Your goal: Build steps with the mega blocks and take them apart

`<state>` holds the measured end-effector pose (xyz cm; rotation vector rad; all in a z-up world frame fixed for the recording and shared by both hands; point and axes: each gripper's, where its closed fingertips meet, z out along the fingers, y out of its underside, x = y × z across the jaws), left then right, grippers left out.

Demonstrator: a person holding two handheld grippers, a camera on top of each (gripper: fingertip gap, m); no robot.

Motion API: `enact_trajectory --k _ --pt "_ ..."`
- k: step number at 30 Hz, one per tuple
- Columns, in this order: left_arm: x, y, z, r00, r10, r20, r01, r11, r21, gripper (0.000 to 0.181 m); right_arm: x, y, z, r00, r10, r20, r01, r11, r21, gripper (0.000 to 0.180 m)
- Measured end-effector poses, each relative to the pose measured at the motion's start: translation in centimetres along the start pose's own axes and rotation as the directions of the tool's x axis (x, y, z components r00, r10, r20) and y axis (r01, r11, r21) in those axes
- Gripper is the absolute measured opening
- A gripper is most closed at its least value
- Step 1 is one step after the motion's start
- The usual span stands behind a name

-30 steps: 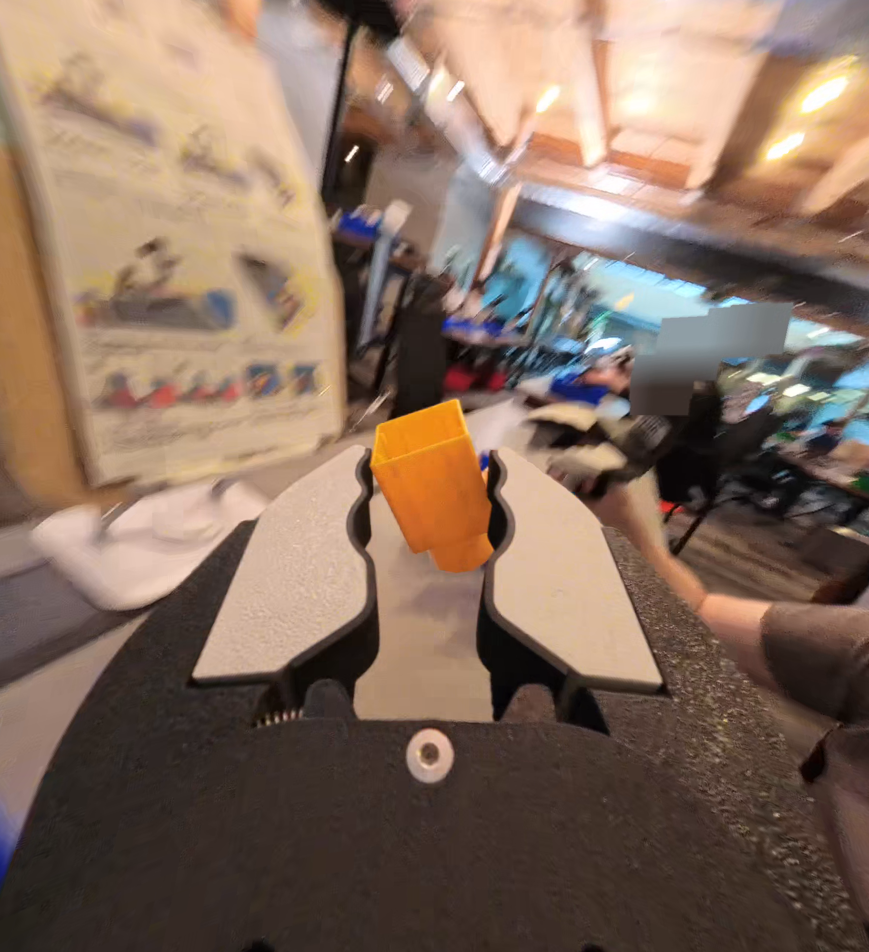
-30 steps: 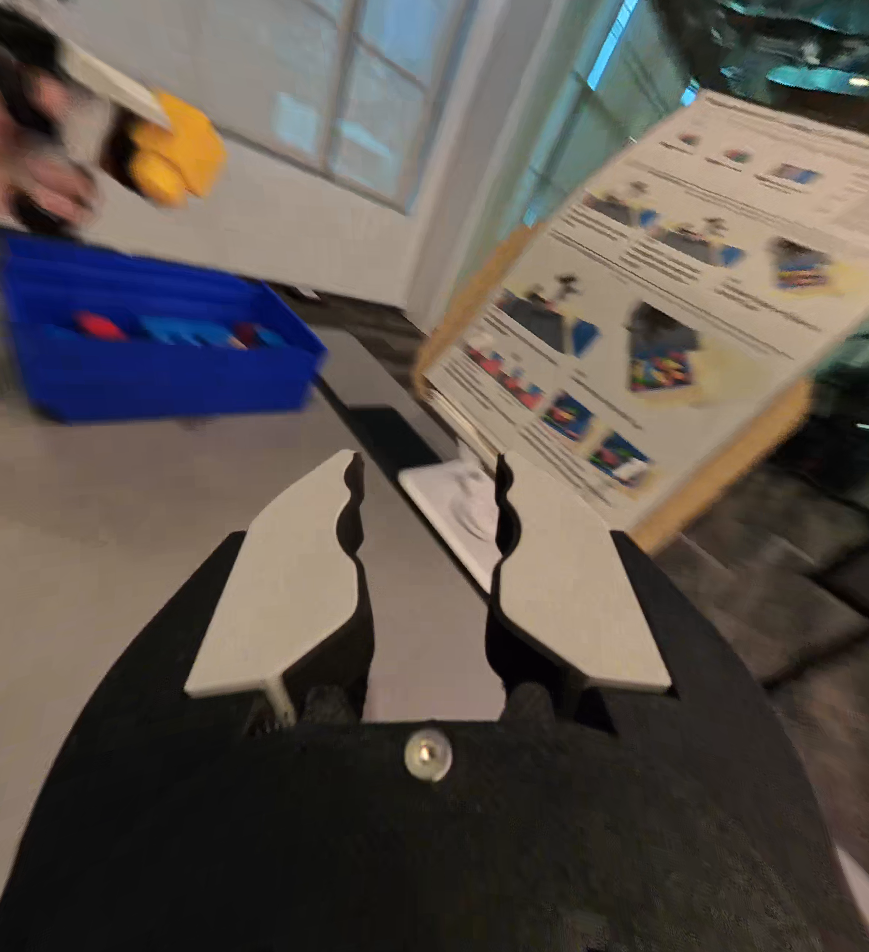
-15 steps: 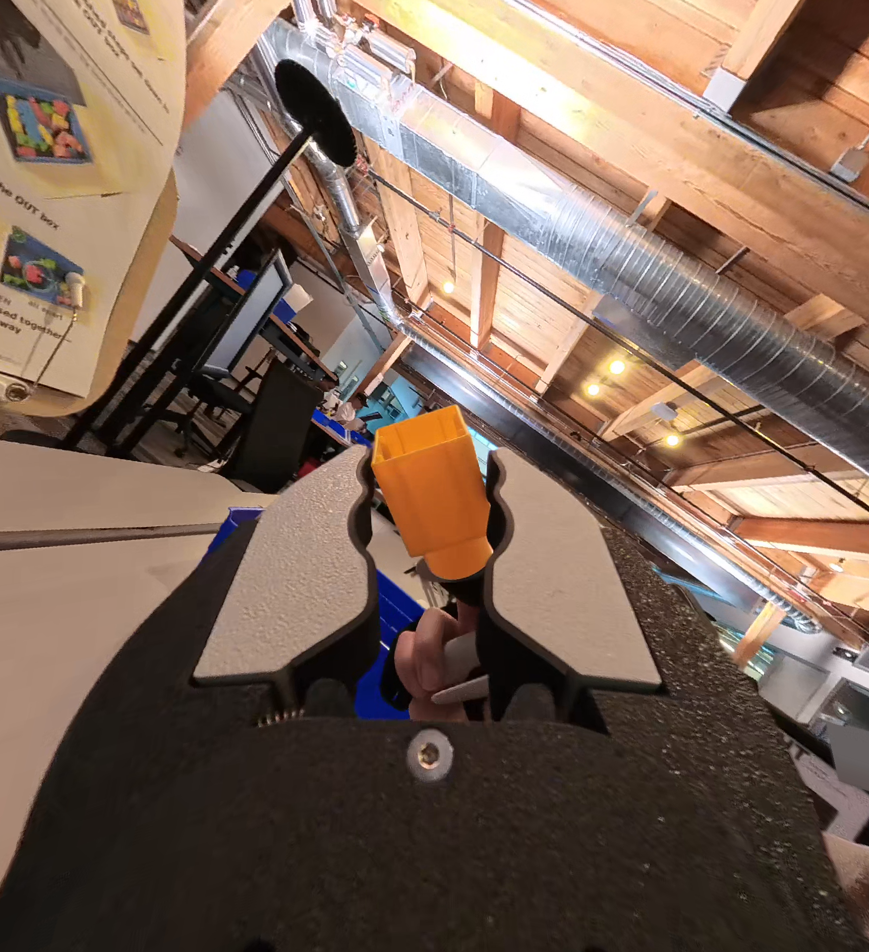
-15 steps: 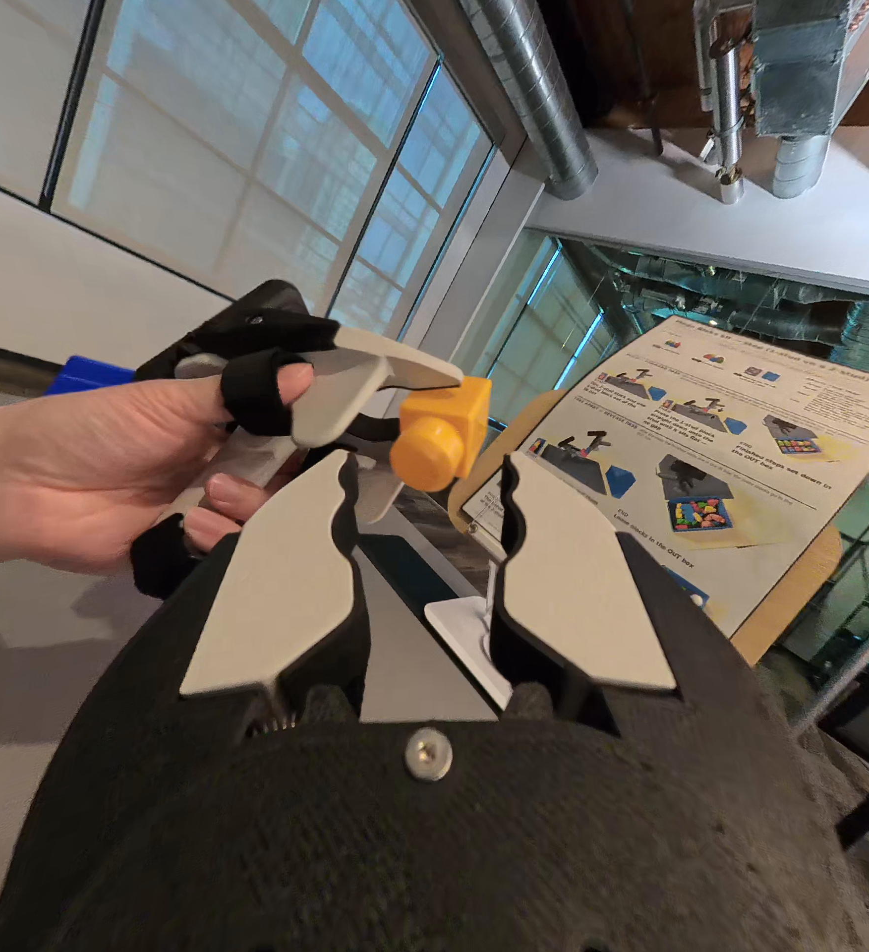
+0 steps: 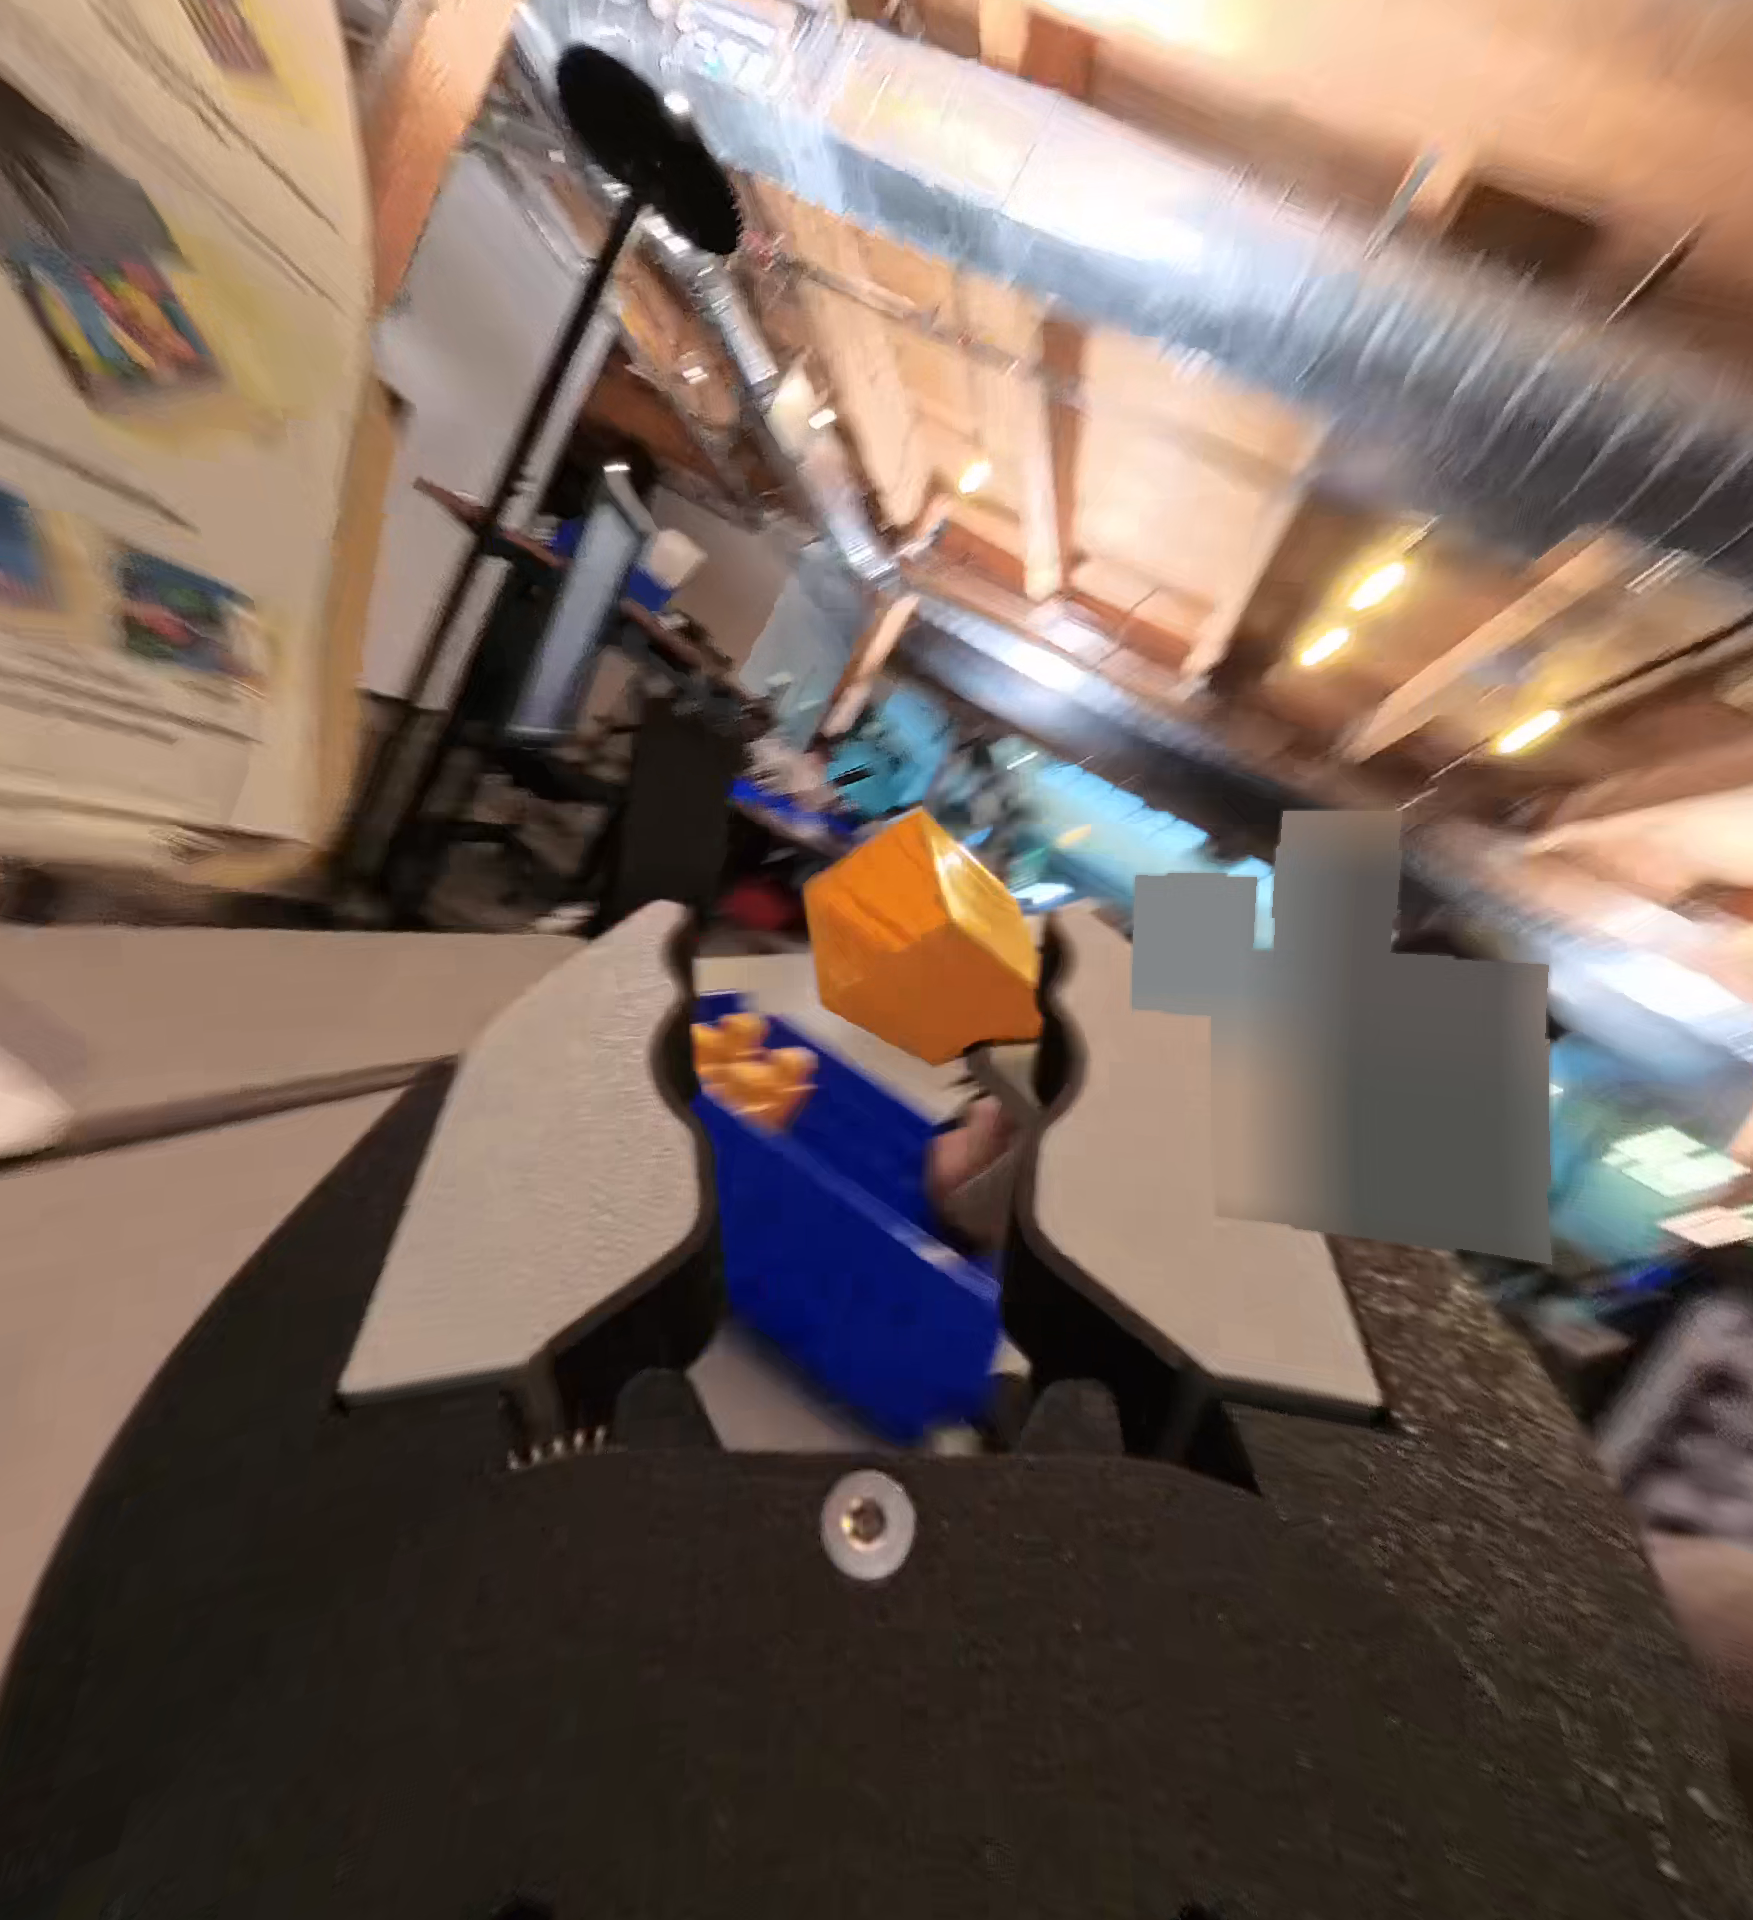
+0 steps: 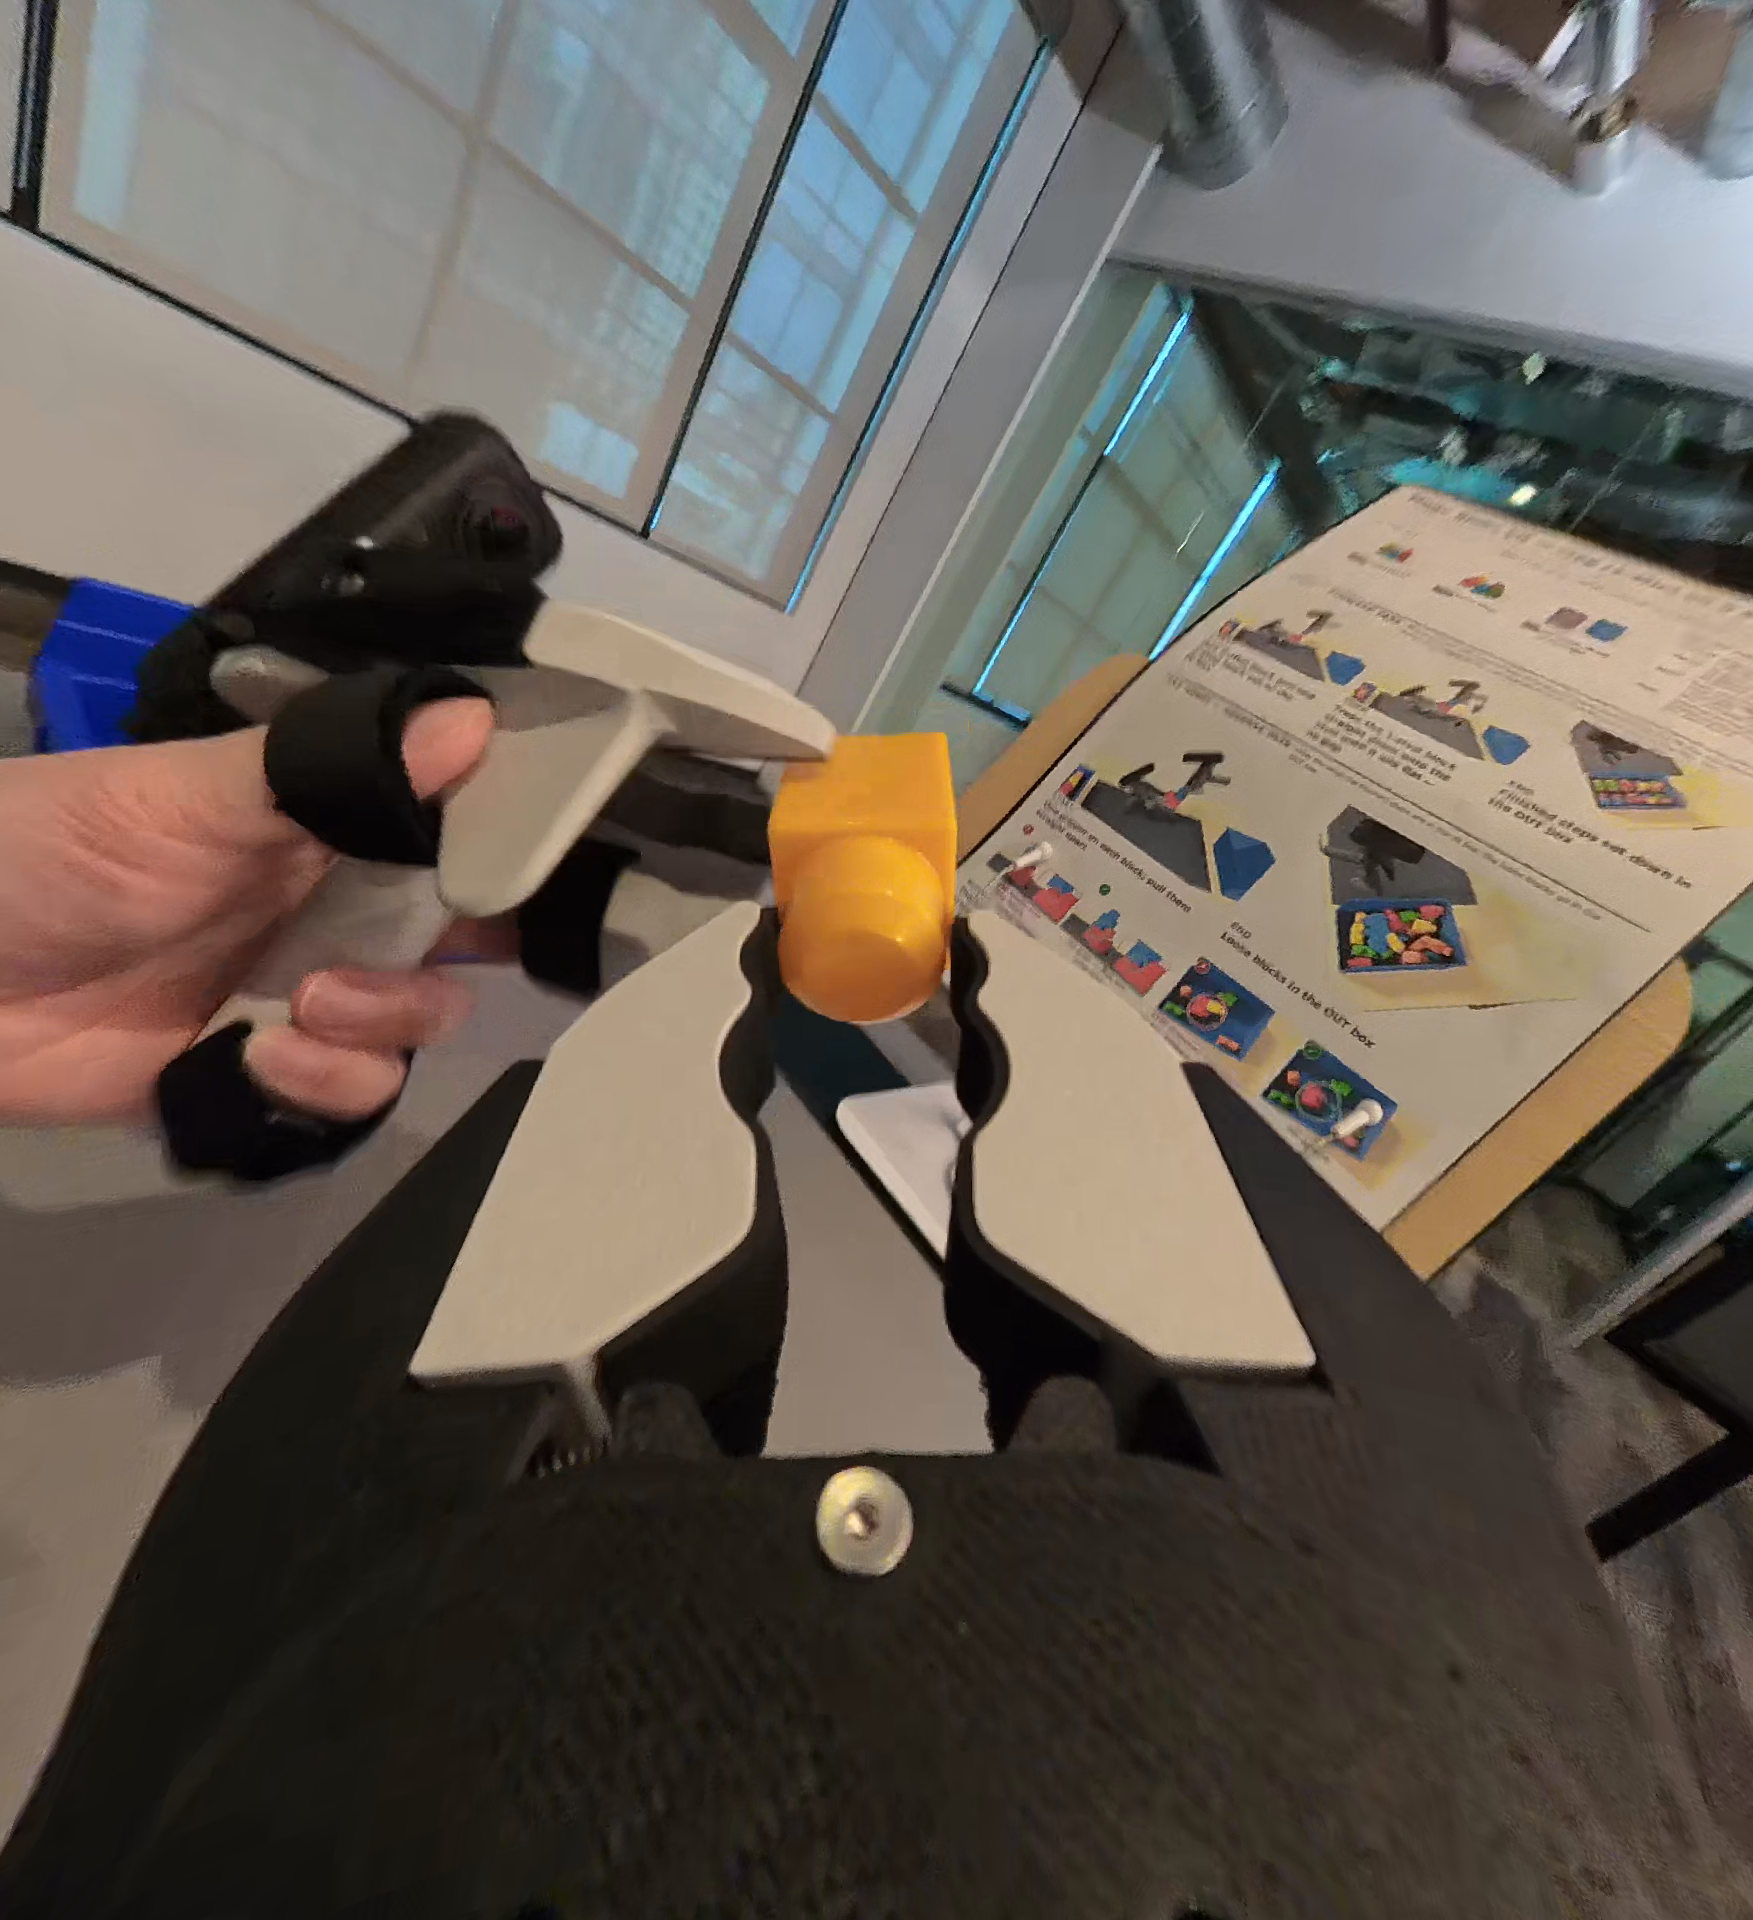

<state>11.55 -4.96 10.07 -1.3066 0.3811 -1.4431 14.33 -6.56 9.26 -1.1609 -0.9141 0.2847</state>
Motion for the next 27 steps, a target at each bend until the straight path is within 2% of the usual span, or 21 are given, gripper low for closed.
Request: enact_trajectory --k 2,4,6,9,10,12,13,17,19,22,27 --pt "-2.1 -2.8 -1.5 0.952 0.262 0.16 -0.258 0.965 -0.048 0.079 1.2 2.2 -0.3 0.992 0.089 0.085 -0.069 0.974 -0.215 0.032" --pt "-3.0 -5.5 -3.6 0.877 0.437 0.2 -0.417 0.899 -0.135 0.059 0.9 6.7 -1.4 0.949 0.258 0.18 -0.135 0.85 -0.509 0.032" --pt "-4.4 -8.1 -6.5 0.816 0.515 0.262 -0.452 0.851 -0.267 0.059 1.2 10.8 -2.7 0.927 0.337 0.168 -0.138 0.719 -0.681 0.032" --pt "-5.8 -10.6 -12.0 0.748 0.58 0.323 -0.418 0.79 -0.449 0.051 1.8 16.1 -4.1 0.94 0.316 0.129 -0.068 0.543 -0.837 0.032" --pt "-6.8 -11.5 -14.2 0.7 0.607 0.376 -0.397 0.769 -0.501 0.054 1.6 17.4 -4.5 0.939 0.32 0.125 -0.051 0.49 -0.87 0.032" --pt "-9.2 -13.6 -19.2 0.537 0.678 0.502 -0.36 0.722 -0.59 0.054 1.4 19.5 -5.0 0.942 0.317 0.112 -0.027 0.405 -0.914 0.032" --pt "-10.1 -14.1 -21.5 0.48 0.691 0.541 -0.33 0.713 -0.618 0.052 1.2 20.5 -5.2 0.942 0.319 0.108 -0.015 0.362 -0.932 0.032" --pt "-13.9 -13.4 -26.9 0.439 0.694 0.57 -0.204 0.695 -0.689 0.054 0.3 22.9 -5.7 0.935 0.341 0.096 0.004 0.262 -0.965 0.033" --pt "-16.1 -12.1 -28.4 0.429 0.736 0.523 -0.175 0.636 -0.752 0.057 -0.2 23.4 -5.7 0.929 0.357 0.097 0.006 0.248 -0.969 0.033" --pt "-19.9 -8.9 -30.9 0.42 0.786 0.453 -0.044 0.516 -0.855 0.059 -0.6 24.0 -6.1 0.929 0.358 0.093 0.015 0.216 -0.976 0.033" --pt "-23.3 -6.6 -30.6 0.296 0.944 0.144 -0.08 0.175 -0.981 0.062 -0.9 23.9 -5.7 0.925 0.366 0.102 0.011 0.245 -0.97 0.033"
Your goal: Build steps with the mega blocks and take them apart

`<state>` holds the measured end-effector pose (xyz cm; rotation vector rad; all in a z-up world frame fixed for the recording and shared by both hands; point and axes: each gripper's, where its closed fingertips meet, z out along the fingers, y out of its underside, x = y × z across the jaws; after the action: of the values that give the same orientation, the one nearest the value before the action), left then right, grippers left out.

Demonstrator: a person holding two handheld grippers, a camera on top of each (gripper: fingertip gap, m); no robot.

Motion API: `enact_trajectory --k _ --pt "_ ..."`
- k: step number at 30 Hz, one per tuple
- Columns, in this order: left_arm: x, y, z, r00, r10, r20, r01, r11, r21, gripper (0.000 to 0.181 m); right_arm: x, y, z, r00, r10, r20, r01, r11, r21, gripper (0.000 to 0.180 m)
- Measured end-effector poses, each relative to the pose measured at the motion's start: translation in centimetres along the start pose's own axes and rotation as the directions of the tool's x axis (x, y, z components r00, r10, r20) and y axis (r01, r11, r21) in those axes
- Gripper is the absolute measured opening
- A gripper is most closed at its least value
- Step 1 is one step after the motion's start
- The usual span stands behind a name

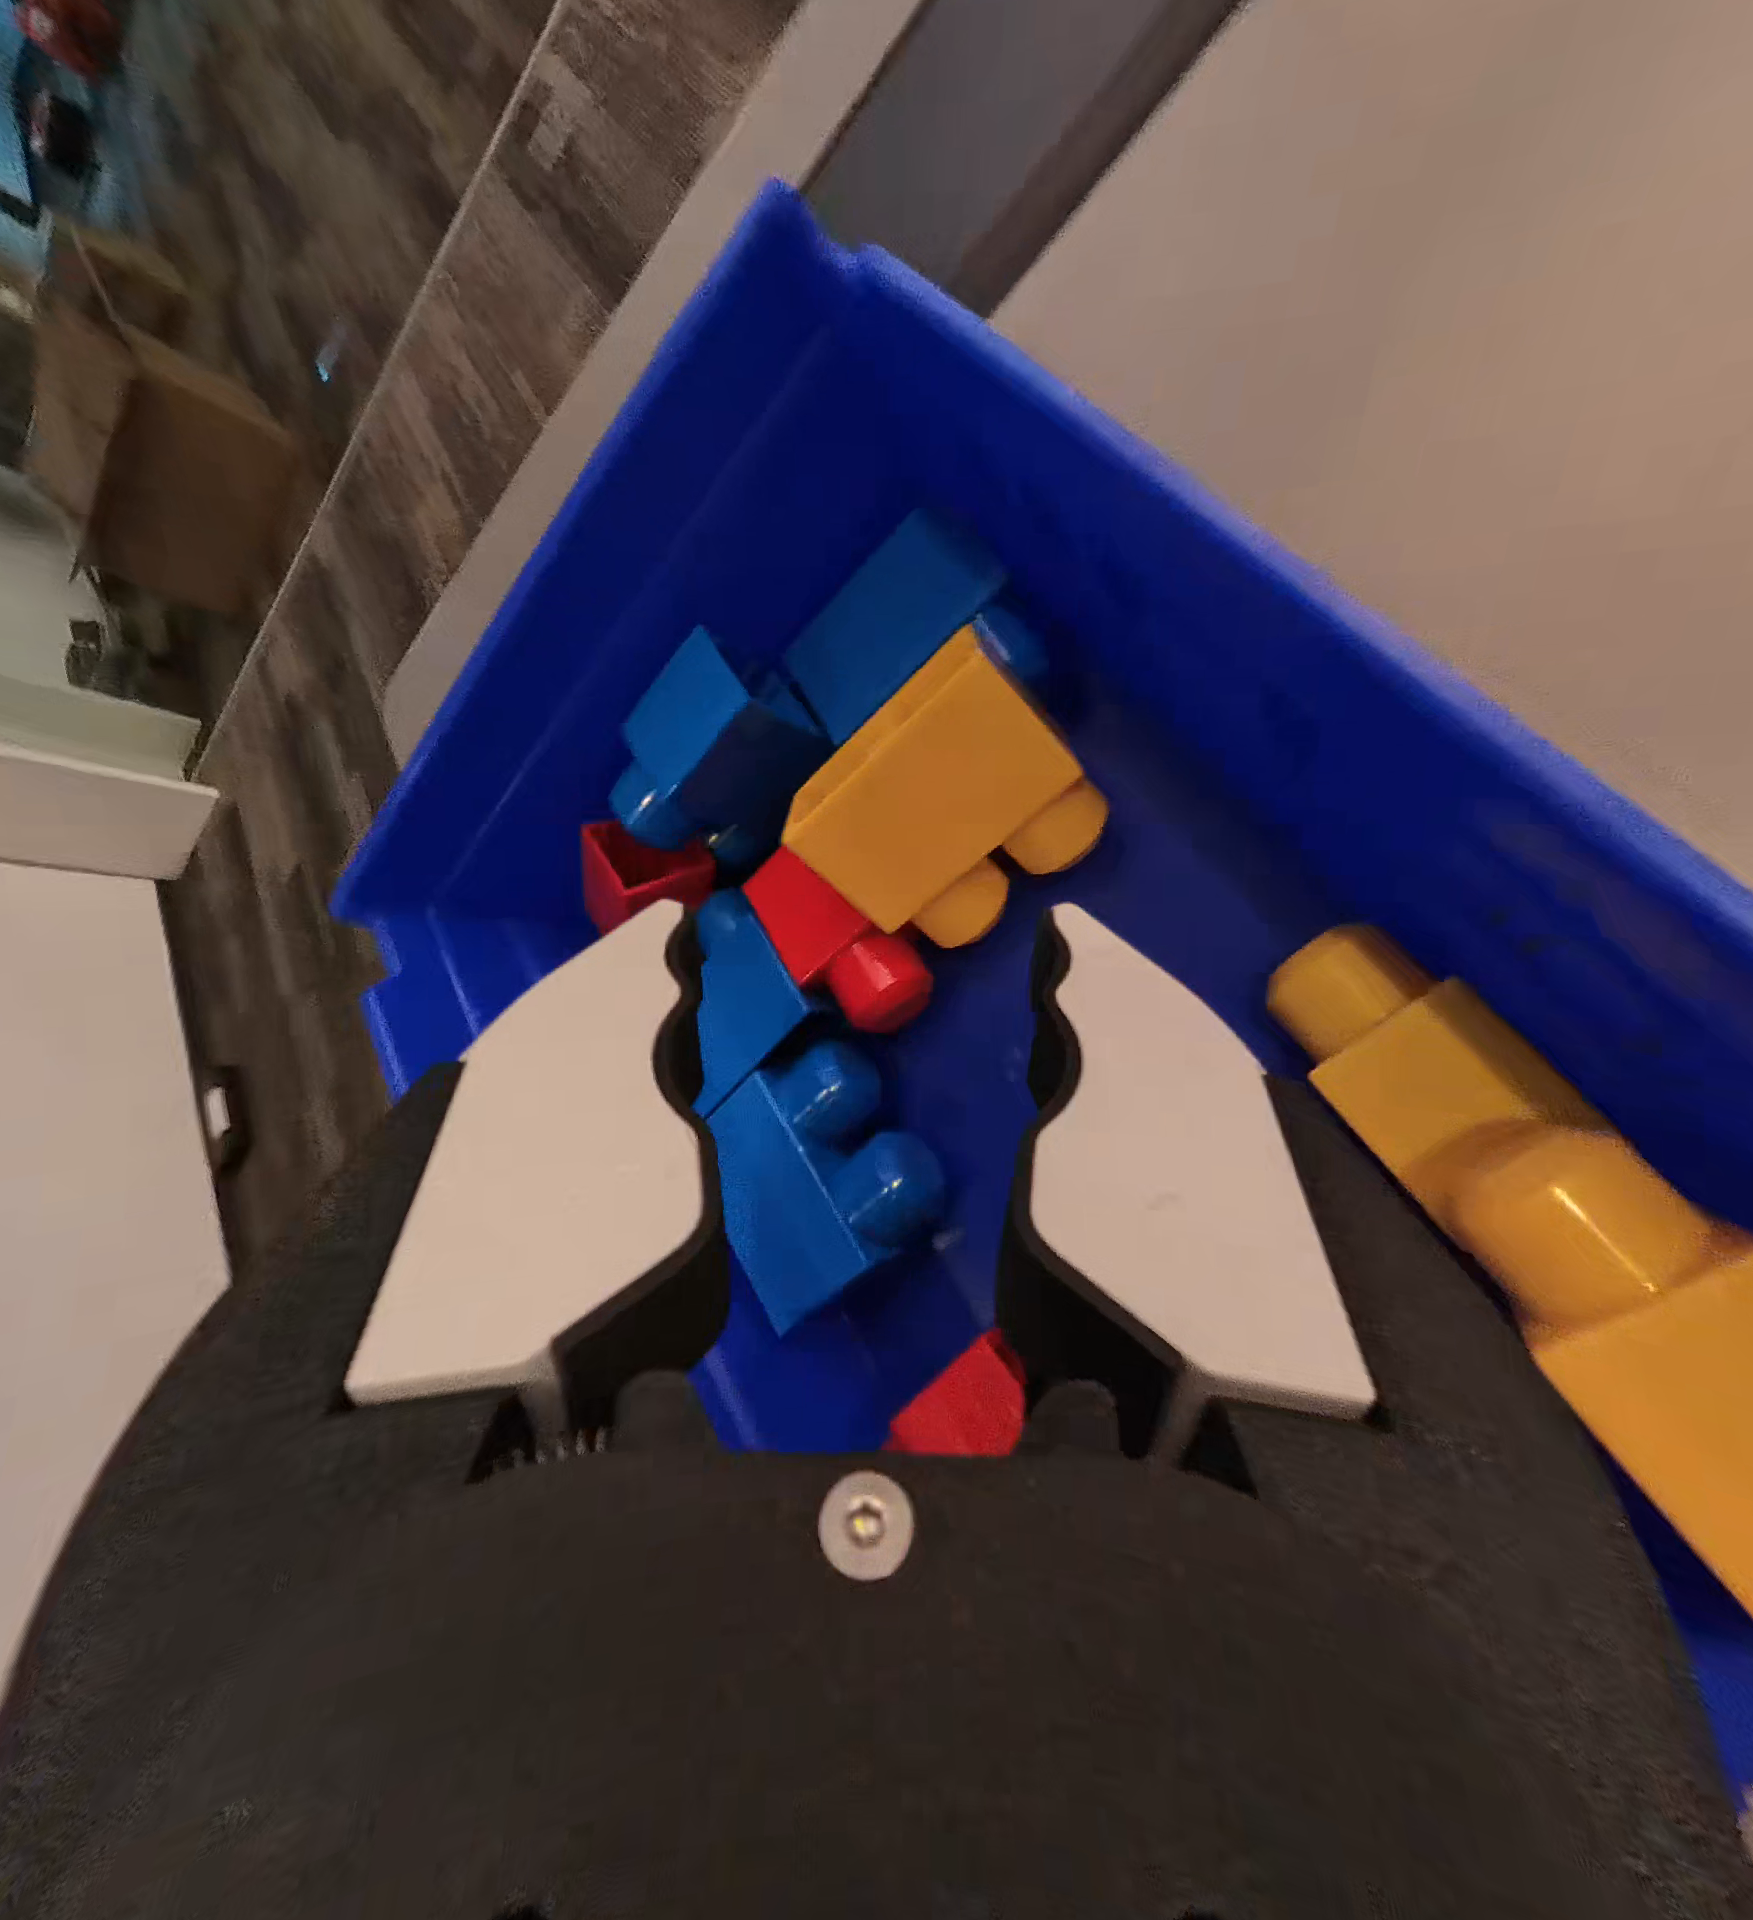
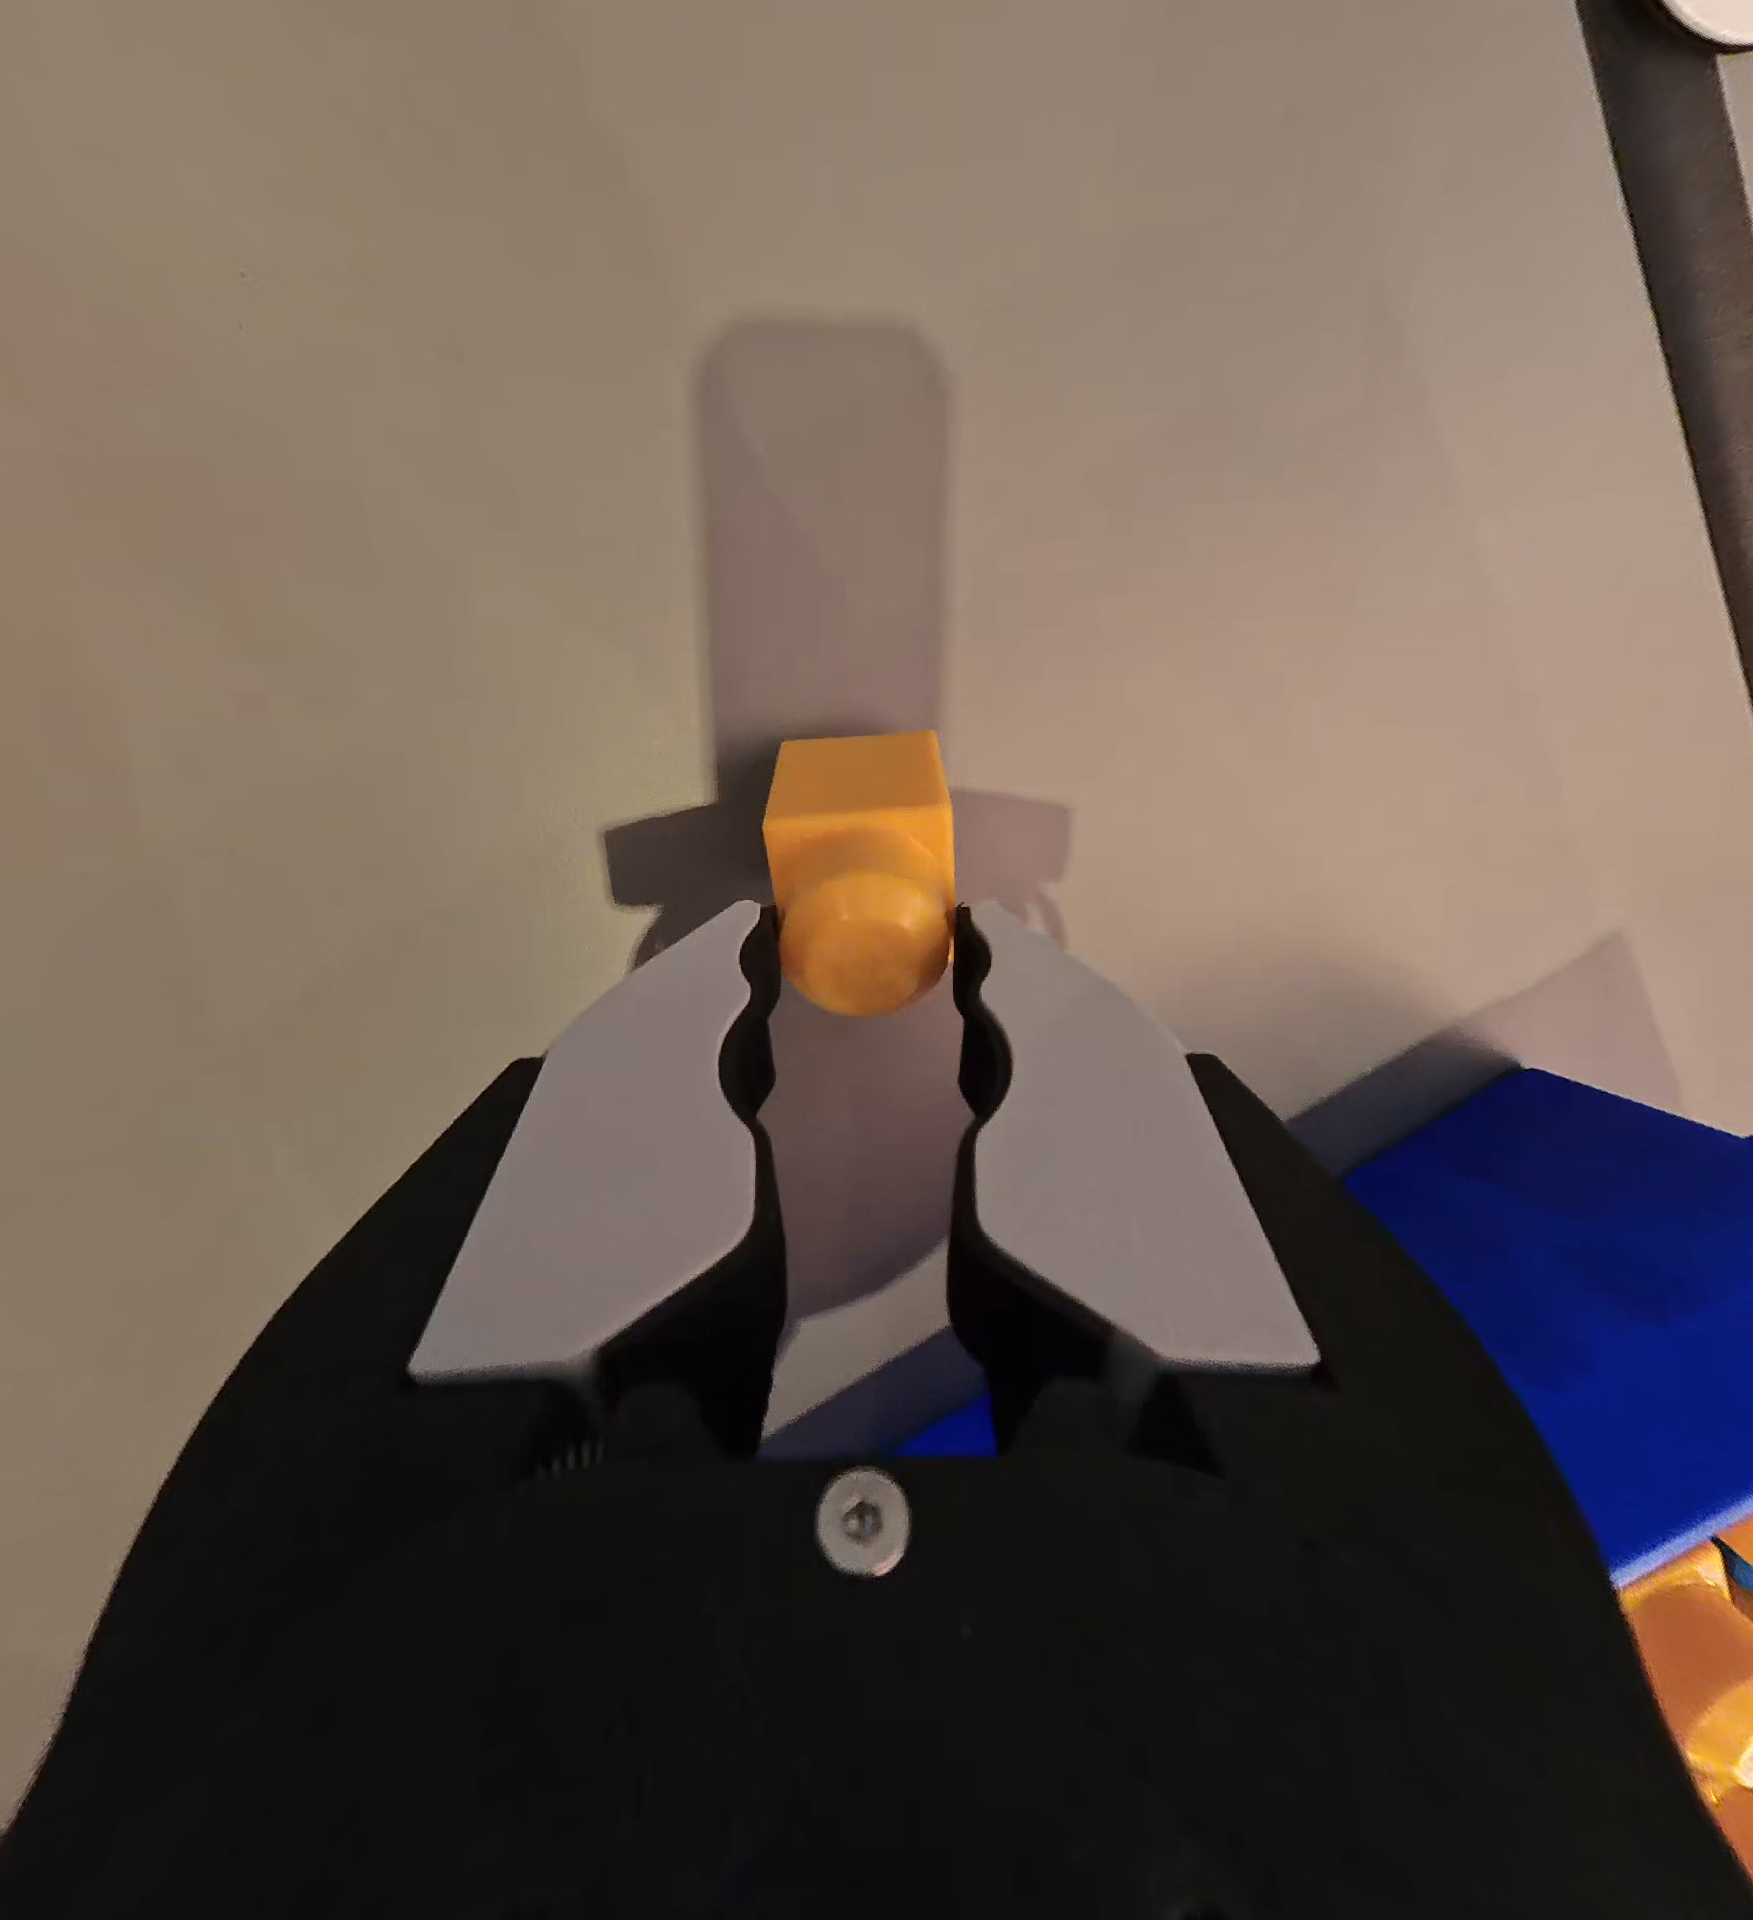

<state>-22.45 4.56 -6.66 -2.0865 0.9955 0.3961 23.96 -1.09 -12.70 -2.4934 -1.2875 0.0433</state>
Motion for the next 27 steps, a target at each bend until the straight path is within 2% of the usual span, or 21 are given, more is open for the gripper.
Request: enact_trajectory --k 3,5,8,11,13,17,20,22,27 --pt "1.2 0.6 2.2 0.994 0.099 -0.049 -0.104 0.988 -0.116 0.072 0.8 -0.2 -0.1 0.999 0.025 -0.03 -0.025 1.0 0.007 0.038" --pt "0.8 1.6 3.3 0.97 0.241 -0.036 -0.244 0.951 -0.192 0.073 1.1 -0.7 -0.5 0.999 0.038 -0.037 -0.036 0.999 0.037 0.049" --pt "0.5 1.2 4.6 0.888 0.46 0.016 -0.45 0.875 -0.179 0.07 1.1 -1.7 -1.3 0.999 0.038 -0.038 -0.034 0.995 0.088 0.052" --pt "0.6 -0.4 5.4 0.835 0.547 0.061 -0.54 0.835 -0.104 0.069 1.2 -1.9 -1.8 0.999 0.037 -0.038 -0.033 0.994 0.107 0.051" --pt "1.1 -0.9 5.9 0.831 0.556 0.025 -0.553 0.829 -0.08 0.068 1.0 -1.9 -1.9 0.999 0.044 -0.011 -0.042 0.992 0.116 0.051" --pt "1.5 0.1 7.0 0.813 0.577 -0.081 -0.583 0.804 -0.121 0.061 0.8 -1.8 -2.1 0.999 0.046 0.007 -0.046 0.992 0.121 0.051" --pt "1.0 0.7 7.4 0.784 0.613 -0.099 -0.621 0.768 -0.156 0.058 0.3 -2.1 -2.2 0.999 0.029 0.02 -0.031 0.992 0.125 0.051" --pt "0.9 0.7 7.3 0.783 0.609 -0.122 -0.621 0.768 -0.154 0.046 0.0 -2.1 -2.1 1.0 0.015 0.017 -0.017 0.993 0.116 0.051" --pt "0.6 0.5 6.9 0.814 0.565 -0.133 -0.581 0.799 -0.155 0.045 -0.2 -1.8 -1.8 1.0 -0.001 0.024 -0.001 0.996 0.094 0.051"
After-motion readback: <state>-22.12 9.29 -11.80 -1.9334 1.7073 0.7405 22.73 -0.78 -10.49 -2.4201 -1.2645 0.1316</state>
